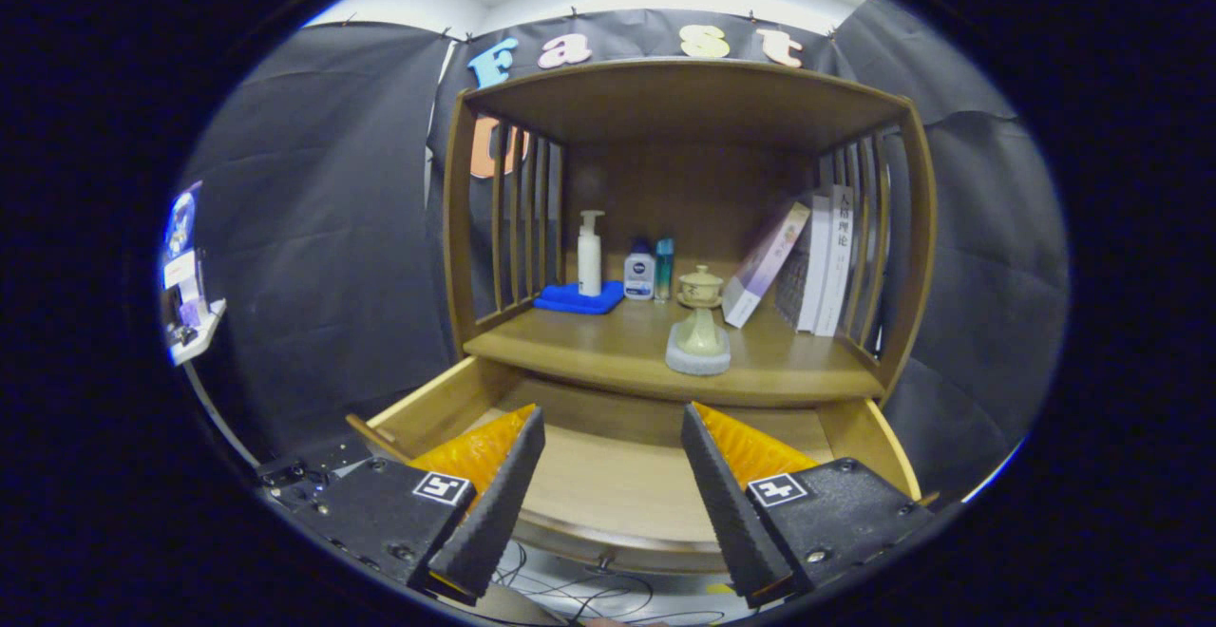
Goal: Pull open the drawer, take out the items inside it, and place them on the countertop above the cabinet.
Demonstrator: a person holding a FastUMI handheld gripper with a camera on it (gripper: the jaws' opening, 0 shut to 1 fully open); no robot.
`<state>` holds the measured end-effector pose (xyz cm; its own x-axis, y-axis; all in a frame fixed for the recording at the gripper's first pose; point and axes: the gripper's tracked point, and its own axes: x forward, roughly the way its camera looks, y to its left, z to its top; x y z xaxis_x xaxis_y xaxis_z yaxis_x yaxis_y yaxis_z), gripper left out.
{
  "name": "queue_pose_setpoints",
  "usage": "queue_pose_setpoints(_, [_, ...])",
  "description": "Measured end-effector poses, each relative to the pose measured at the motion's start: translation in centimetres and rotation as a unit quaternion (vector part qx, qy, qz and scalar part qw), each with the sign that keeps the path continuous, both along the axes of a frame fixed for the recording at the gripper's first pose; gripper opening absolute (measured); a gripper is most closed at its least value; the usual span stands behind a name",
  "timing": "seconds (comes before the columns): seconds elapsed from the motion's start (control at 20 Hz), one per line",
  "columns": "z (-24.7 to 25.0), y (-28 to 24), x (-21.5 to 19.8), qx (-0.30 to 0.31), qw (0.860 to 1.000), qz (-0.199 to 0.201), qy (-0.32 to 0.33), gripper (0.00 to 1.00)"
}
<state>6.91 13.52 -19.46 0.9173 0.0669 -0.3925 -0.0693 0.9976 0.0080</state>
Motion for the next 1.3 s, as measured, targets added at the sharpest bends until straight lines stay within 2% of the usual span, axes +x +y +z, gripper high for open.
queue_pose_setpoints(0.2, [-2.9,-0.7,-3.1,-0.012,1.0,-0.026,-0.005,0.92])
queue_pose_setpoints(0.5, [-6.4,-0.3,-6.3,0.021,0.999,-0.033,0.027,0.92])
queue_pose_setpoints(0.65, [-8.8,-0.3,-7.4,0.01,0.998,-0.037,0.048,0.92])
queue_pose_setpoints(0.8, [-11.1,0.0,-7.7,0.0,0.996,-0.042,0.074,0.92])
queue_pose_setpoints(1.15, [-14.3,1.6,-6.7,0.025,0.99,-0.065,0.125,0.92])
queue_pose_setpoints(1.3, [-14.0,1.3,-6.1,0.027,0.989,-0.082,0.122,0.92])
